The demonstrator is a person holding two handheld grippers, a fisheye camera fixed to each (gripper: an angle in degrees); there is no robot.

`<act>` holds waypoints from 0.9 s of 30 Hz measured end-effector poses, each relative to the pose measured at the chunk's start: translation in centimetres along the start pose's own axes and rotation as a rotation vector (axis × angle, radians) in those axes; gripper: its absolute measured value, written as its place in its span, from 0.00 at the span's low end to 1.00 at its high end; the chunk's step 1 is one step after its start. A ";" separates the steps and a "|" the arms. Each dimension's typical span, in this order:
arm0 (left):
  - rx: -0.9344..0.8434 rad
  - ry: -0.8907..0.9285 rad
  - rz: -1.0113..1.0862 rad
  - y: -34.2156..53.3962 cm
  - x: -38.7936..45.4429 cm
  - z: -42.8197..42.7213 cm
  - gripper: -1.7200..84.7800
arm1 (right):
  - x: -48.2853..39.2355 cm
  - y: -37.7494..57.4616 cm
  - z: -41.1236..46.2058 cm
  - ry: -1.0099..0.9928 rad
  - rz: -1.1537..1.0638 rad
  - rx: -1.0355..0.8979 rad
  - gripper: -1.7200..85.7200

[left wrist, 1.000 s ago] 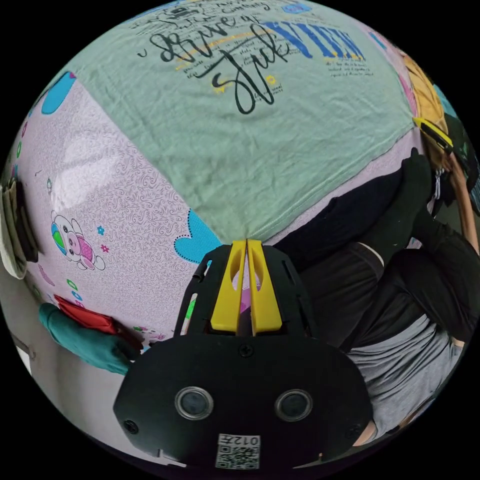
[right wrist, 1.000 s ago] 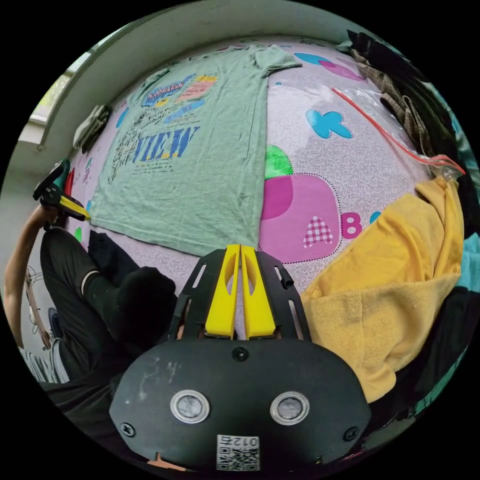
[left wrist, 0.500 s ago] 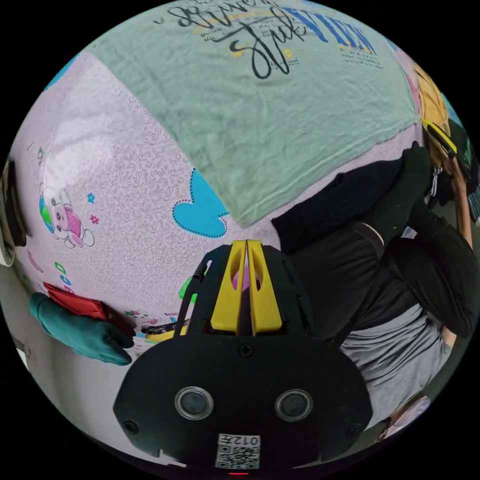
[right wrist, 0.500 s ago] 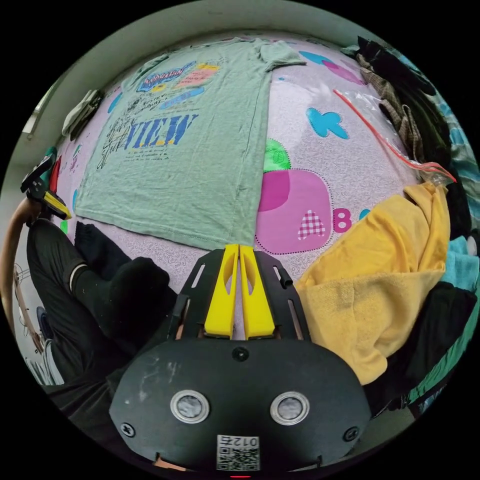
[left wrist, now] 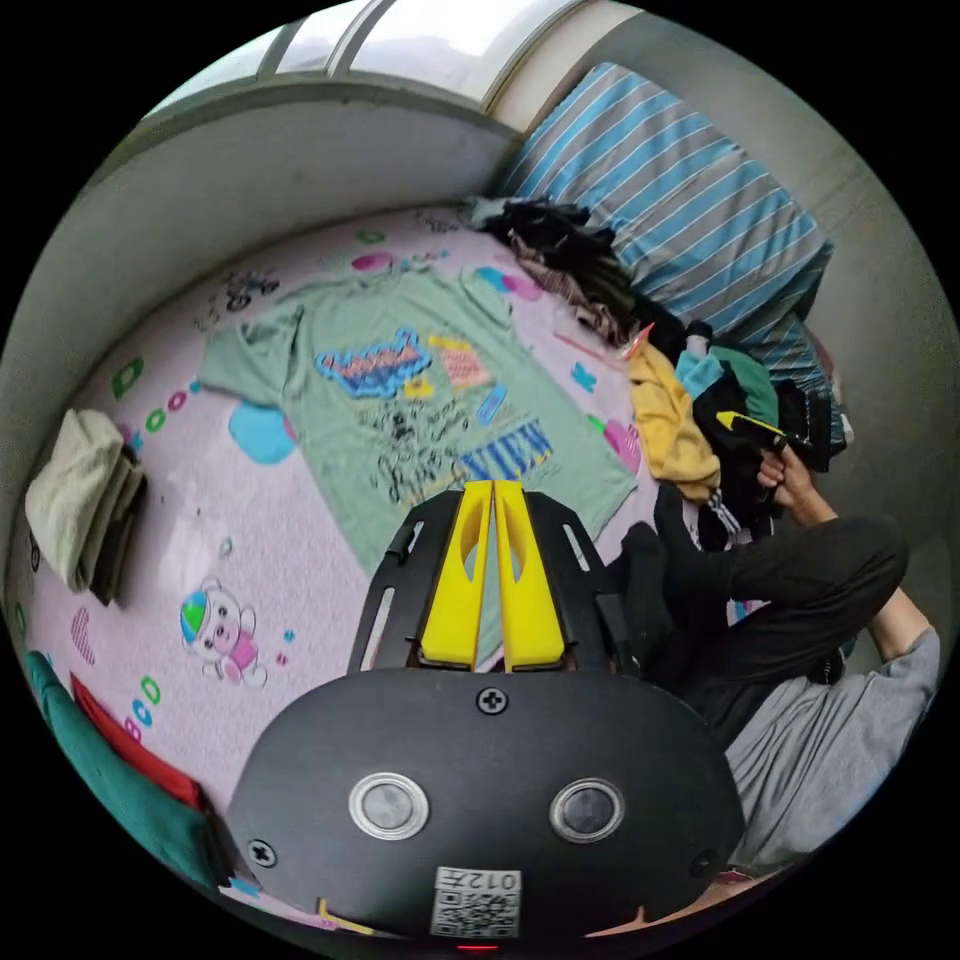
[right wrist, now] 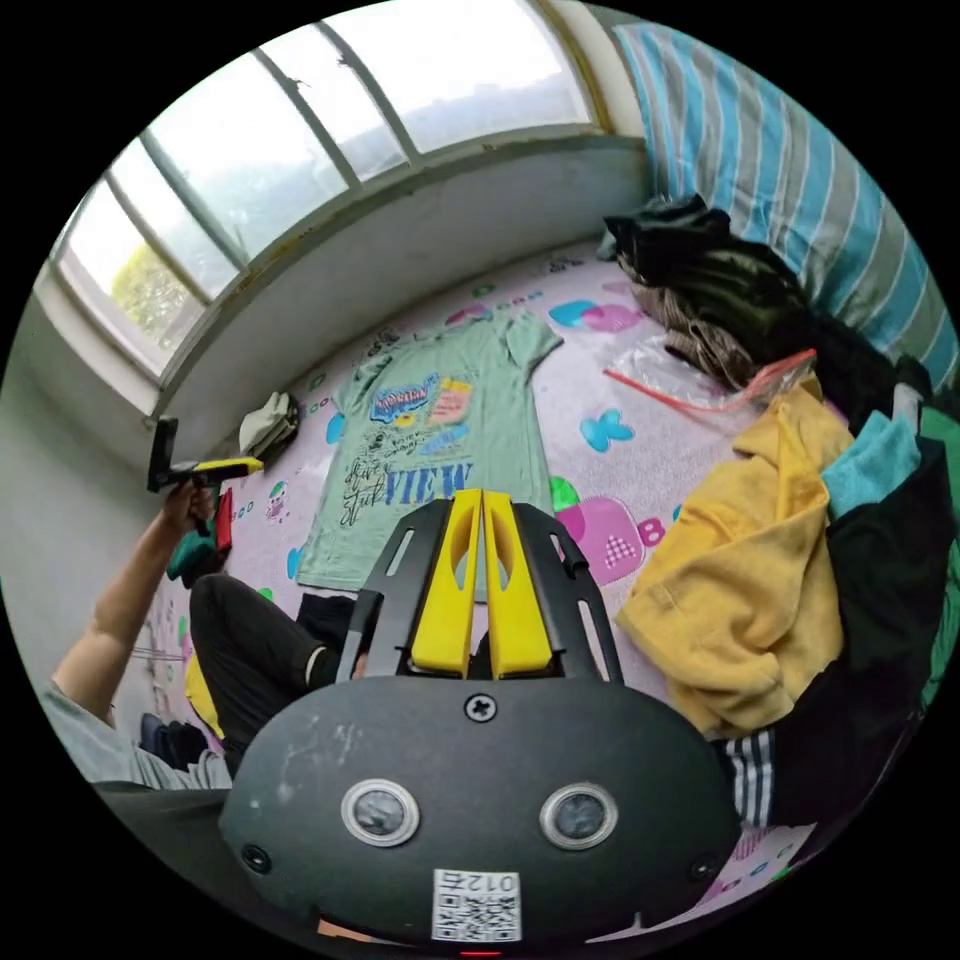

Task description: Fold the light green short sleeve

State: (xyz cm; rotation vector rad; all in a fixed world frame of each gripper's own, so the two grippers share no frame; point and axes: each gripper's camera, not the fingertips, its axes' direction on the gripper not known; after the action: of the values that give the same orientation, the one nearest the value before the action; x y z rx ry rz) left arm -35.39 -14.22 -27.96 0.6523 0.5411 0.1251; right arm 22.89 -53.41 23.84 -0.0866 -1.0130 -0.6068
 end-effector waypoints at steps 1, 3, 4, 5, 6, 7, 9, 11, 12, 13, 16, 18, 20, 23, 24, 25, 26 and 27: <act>0.017 0.002 0.010 -0.4 0.5 -0.2 0.03 | -0.7 -0.2 -0.6 0.011 -0.018 0.025 0.01; 0.079 0.011 0.035 -2.0 2.4 -0.8 0.03 | -1.1 -0.9 -0.9 -0.016 -0.026 0.045 0.01; 0.092 0.014 0.034 -2.5 2.7 -0.9 0.03 | -1.2 -1.4 -0.6 -0.039 -0.032 0.042 0.01; 0.112 0.022 0.032 -3.4 3.4 -0.9 0.03 | -1.2 -1.8 -0.4 -0.043 -0.033 0.035 0.01; 0.123 0.041 0.032 -4.5 4.0 -0.7 0.03 | -1.1 -2.5 0.2 -0.055 -0.029 0.014 0.01; 0.123 0.053 0.031 -5.1 4.2 -0.5 0.03 | -0.6 -3.5 0.7 -0.082 -0.017 -0.002 0.01; 0.101 0.091 0.019 -7.9 4.7 0.9 0.03 | 0.4 -5.1 1.5 -0.139 0.029 -0.017 0.01; 0.060 0.109 -0.006 -10.4 4.7 2.4 0.03 | 1.4 -7.4 3.1 -0.176 0.027 -0.068 0.01; 0.029 0.117 -0.019 -12.2 4.6 3.4 0.03 | 2.2 -9.3 4.5 -0.170 0.007 -0.113 0.01; 0.015 0.122 -0.023 -13.1 4.5 4.0 0.03 | 3.3 -11.5 6.1 -0.165 -0.016 -0.169 0.01; -0.035 0.140 -0.065 -17.9 3.8 6.6 0.03 | 8.2 -17.6 9.4 -0.145 0.025 -0.219 0.01; -0.073 0.162 -0.109 -22.0 3.3 8.9 0.03 | 11.5 -20.5 10.5 -0.193 0.108 -0.216 0.01; -0.108 0.175 -0.134 -25.0 3.2 10.5 0.03 | 14.0 -23.2 11.5 -0.178 0.144 -0.213 0.01; -0.132 0.179 -0.184 -29.8 3.8 12.1 0.03 | 18.1 -27.9 13.7 -0.171 0.229 -0.195 0.02; -0.131 0.176 -0.203 -31.6 4.1 12.4 0.03 | 19.6 -30.0 14.8 -0.189 0.262 -0.190 0.02; -0.129 0.174 -0.210 -32.4 4.3 12.5 0.03 | 20.8 -32.2 15.9 -0.191 0.290 -0.179 0.02; -0.126 0.170 -0.224 -34.1 4.6 12.6 0.03 | 21.3 -33.3 16.4 -0.192 0.297 -0.171 0.03; -0.130 0.165 -0.238 -35.7 4.9 12.8 0.03 | 22.0 -35.4 17.4 -0.193 0.295 -0.160 0.04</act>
State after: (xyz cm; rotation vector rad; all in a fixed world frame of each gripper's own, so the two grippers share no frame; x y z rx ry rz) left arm -26.60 -48.09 -43.32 0.4494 0.7594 -0.0101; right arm -0.29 -86.52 43.91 -0.4349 -1.1115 -0.4126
